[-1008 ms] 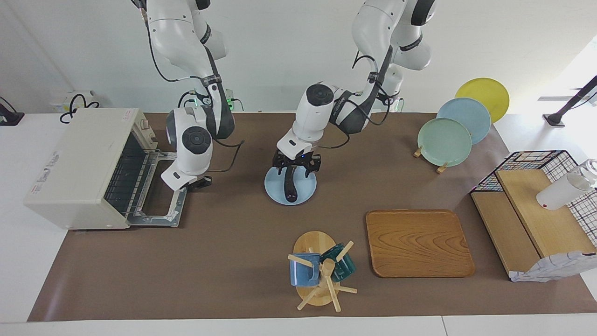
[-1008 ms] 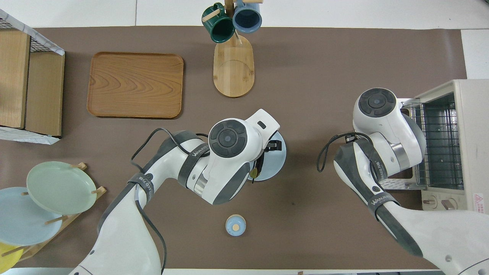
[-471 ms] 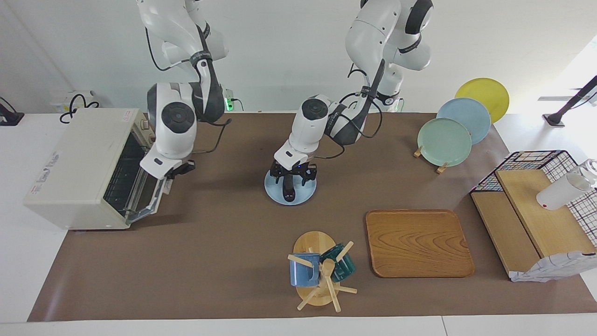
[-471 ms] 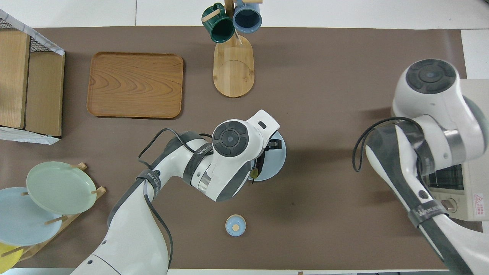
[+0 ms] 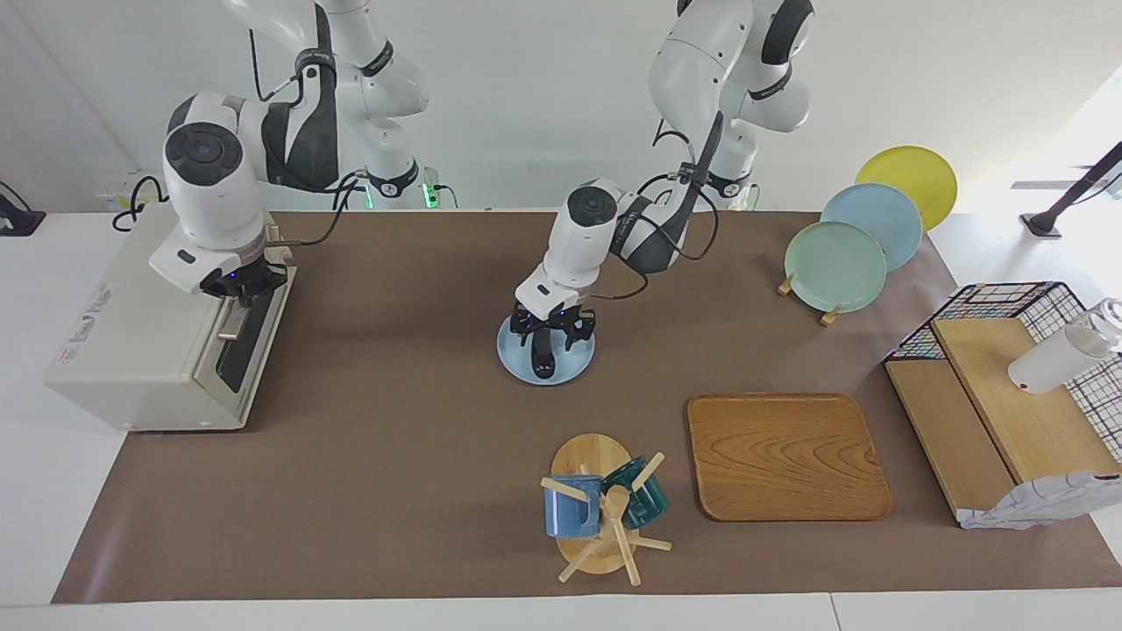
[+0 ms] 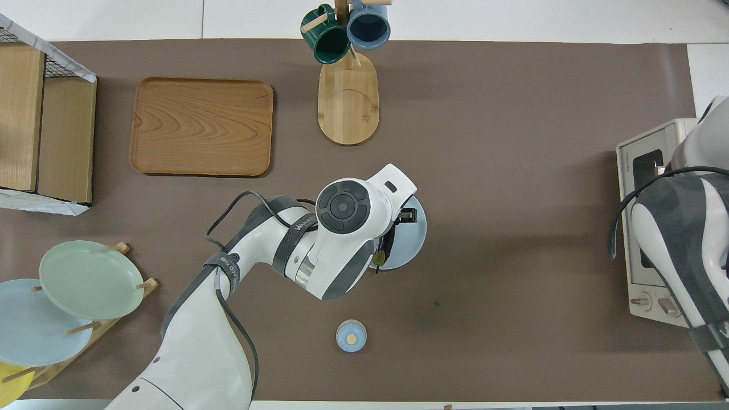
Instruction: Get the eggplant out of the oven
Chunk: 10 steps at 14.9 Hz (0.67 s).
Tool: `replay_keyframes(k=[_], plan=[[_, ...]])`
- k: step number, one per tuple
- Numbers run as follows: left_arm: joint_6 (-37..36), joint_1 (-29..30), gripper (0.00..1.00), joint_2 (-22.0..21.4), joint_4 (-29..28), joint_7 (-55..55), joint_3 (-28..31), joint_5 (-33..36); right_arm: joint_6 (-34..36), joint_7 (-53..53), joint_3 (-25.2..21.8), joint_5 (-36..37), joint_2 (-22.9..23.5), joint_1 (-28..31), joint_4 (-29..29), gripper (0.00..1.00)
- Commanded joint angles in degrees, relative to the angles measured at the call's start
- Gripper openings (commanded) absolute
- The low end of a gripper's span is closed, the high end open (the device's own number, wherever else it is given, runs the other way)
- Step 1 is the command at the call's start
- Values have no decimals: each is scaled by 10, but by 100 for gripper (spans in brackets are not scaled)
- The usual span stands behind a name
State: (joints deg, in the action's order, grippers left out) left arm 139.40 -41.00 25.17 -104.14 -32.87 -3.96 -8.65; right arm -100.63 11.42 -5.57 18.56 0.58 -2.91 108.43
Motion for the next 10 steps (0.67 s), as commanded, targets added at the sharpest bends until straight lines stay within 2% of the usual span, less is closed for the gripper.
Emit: replay_keyframes(k=[1, 2, 4, 6, 8, 9, 10], plan=[[24, -10, 90, 1, -13, 8, 10, -1, 72, 12, 6, -60, -32, -3, -49, 15], [24, -10, 90, 1, -14, 8, 10, -1, 96, 9, 6, -98, -27, -3, -84, 18], [24, -10, 75, 1, -17, 8, 11, -1, 113, 6, 8, -140, -8, -4, -129, 31], [22, -8, 45, 1, -16, 13, 11, -1, 112, 6, 8, -143, -4, -1, -135, 32], [16, -7, 26, 1, -12, 15, 11, -1, 105, 5, 7, -166, -4, 15, -128, 46], [15, -6, 18, 1, -12, 15, 11, -1, 107, 4, 7, -175, -4, 16, -129, 65], [13, -4, 6, 1, -11, 15, 11, -1, 115, -14, 7, -175, -5, 15, -129, 100]])
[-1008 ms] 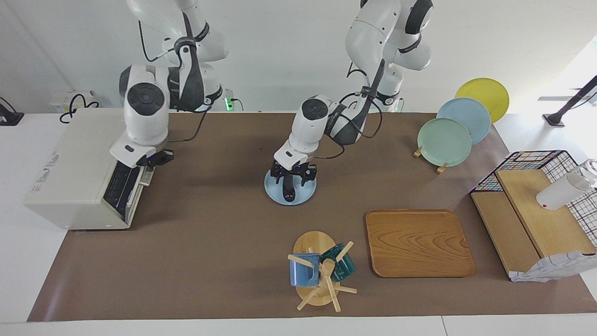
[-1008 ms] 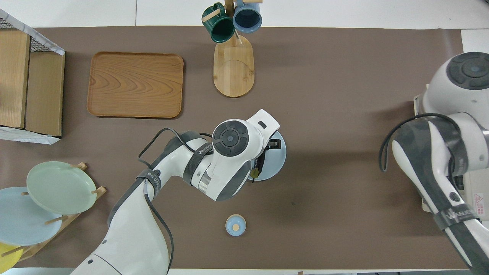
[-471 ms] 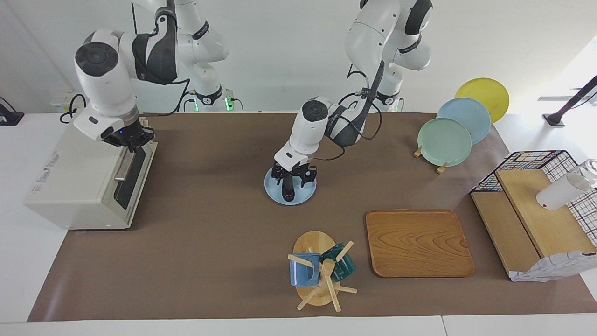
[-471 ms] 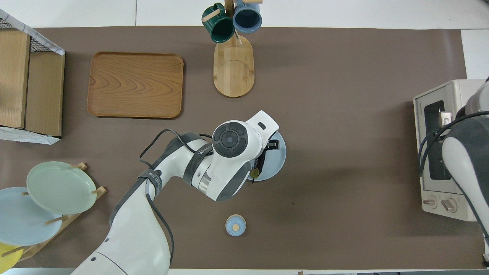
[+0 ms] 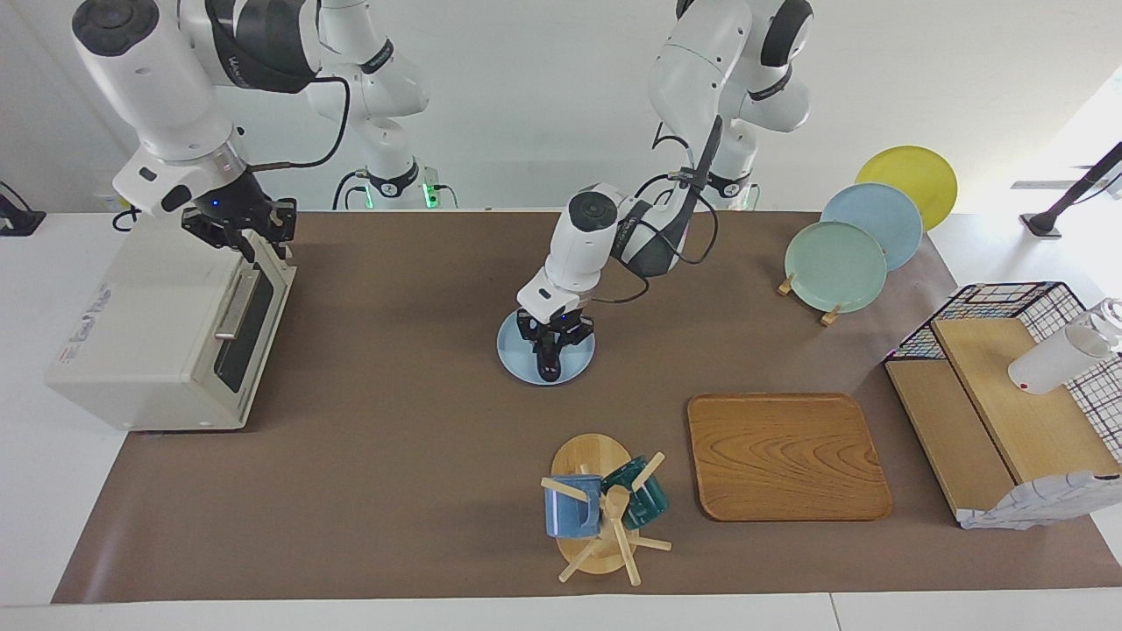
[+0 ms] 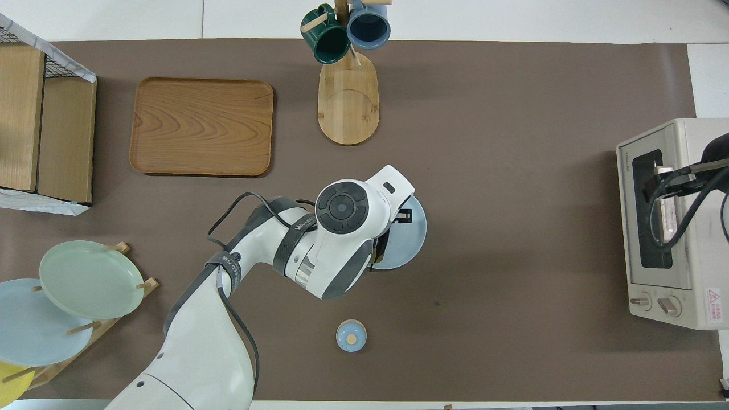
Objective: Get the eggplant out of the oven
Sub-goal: 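Carry the eggplant with the left gripper to the wooden tray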
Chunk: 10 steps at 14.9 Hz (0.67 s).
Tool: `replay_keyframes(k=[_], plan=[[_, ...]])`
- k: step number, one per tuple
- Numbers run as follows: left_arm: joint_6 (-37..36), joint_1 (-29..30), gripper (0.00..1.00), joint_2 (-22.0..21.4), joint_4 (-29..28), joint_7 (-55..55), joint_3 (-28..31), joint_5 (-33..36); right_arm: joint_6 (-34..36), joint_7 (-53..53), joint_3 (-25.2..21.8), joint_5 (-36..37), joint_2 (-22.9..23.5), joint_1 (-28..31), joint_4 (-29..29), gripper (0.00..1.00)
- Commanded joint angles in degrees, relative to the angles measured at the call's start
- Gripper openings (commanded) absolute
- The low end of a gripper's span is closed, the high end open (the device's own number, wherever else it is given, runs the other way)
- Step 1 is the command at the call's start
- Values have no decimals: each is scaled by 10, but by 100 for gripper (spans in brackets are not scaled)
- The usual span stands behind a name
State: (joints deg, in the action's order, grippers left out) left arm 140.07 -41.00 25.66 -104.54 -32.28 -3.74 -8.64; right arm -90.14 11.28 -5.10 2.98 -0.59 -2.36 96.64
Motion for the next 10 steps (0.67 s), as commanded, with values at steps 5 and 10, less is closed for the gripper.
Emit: replay_keyframes(k=[5, 10], plan=[[-81, 40, 0, -65, 4, 17, 9, -1, 16, -39, -4, -18, -13, 2, 11, 100], [-247, 191, 0, -62, 122, 155, 10, -1, 22, -38, -17, -16, 3, -3, -13, 100]])
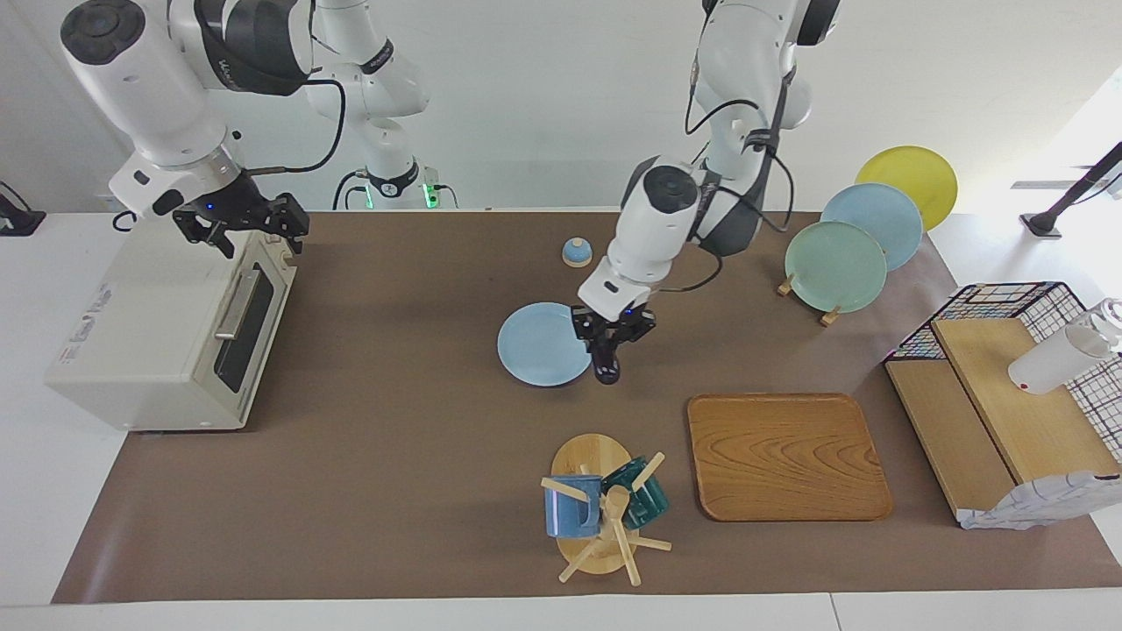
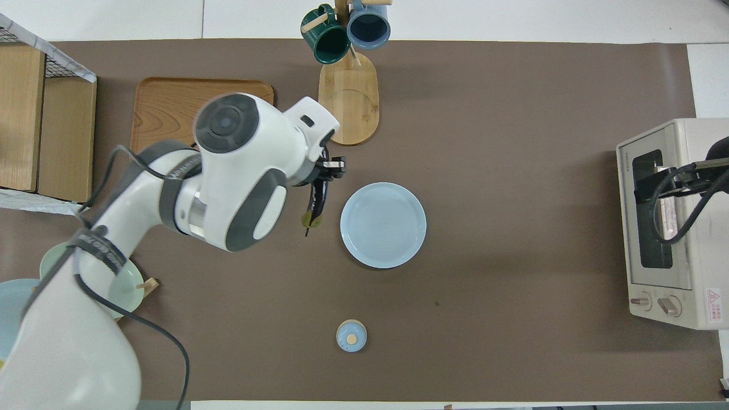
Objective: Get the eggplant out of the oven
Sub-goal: 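Carry the eggplant with the left gripper to the wooden tray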
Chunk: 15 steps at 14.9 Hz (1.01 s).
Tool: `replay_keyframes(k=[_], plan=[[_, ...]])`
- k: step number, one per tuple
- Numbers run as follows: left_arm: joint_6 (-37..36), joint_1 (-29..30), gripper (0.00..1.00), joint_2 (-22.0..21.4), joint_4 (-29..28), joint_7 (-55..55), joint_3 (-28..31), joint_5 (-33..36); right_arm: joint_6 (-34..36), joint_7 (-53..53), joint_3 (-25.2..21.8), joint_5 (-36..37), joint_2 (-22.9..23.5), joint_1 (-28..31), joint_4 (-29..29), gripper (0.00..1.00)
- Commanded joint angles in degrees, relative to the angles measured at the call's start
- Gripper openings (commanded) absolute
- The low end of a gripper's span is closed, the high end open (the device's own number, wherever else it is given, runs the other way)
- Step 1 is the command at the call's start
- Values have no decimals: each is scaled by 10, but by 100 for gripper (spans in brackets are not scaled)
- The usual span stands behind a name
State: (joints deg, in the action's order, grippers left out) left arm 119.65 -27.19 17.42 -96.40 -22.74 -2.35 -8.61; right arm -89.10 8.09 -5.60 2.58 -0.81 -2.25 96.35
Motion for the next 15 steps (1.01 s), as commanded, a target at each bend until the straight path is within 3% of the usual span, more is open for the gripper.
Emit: replay_keyframes(k=[1, 4, 6, 8, 10, 15], plan=[[-38, 75, 0, 21, 39, 90, -4, 1, 16, -5, -13, -15, 5, -4, -11, 100], [-34, 161, 0, 35, 44, 196, -5, 14, 1, -9, -12, -15, 10, 3, -21, 100], [-27, 172, 0, 67, 60, 222, -5, 20, -2, -9, -12, -15, 10, 3, -20, 100], [-31, 176, 0, 139, 141, 224, -4, 32, -5, -10, -12, -15, 9, 1, -20, 100], [-21, 184, 0, 186, 179, 225, -5, 36, -5, -10, -12, -15, 9, -2, -20, 100], [32, 208, 0, 193, 170, 227, -5, 40, -1, -9, -11, -16, 8, 1, -20, 100]])
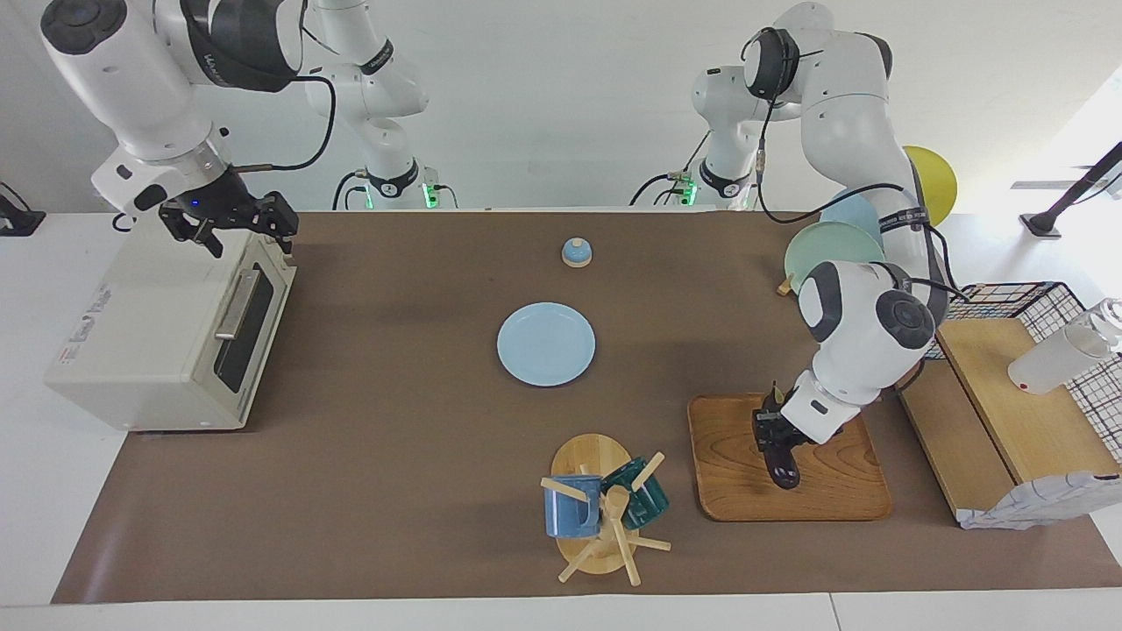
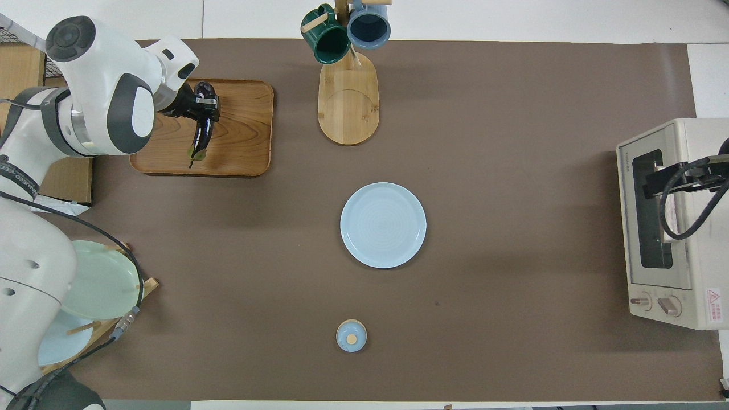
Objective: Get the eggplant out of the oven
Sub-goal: 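Carry the eggplant with the left gripper to the wooden tray, then lower the eggplant onto the tray and open the left gripper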
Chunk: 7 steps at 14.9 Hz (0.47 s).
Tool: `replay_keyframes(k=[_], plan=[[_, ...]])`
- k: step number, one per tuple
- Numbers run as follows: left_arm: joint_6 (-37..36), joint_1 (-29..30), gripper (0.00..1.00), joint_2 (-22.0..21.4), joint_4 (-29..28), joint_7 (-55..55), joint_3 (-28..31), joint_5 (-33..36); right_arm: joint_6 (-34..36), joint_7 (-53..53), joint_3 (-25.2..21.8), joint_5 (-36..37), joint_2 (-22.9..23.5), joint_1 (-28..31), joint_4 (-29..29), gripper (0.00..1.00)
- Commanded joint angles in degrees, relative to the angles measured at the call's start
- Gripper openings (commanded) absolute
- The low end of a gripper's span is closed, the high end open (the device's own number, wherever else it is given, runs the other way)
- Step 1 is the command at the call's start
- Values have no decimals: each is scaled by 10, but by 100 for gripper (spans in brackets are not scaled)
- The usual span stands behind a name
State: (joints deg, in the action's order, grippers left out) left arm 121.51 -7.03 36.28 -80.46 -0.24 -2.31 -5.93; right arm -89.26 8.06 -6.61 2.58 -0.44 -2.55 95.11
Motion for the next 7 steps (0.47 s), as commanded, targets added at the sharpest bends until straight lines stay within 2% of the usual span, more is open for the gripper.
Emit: replay_keyframes(k=[1, 6, 7], plan=[[25, 7, 0, 5, 5, 2, -5, 13, 0, -9, -1, -16, 4, 2, -7, 100], [28, 18, 0, 5, 0, 32, -5, 11, 1, -9, -1, -17, 3, 2, -8, 100], [23, 19, 12, 4, 1, 34, -5, 10, 2, -9, 0, -18, 3, 3, -8, 100]])
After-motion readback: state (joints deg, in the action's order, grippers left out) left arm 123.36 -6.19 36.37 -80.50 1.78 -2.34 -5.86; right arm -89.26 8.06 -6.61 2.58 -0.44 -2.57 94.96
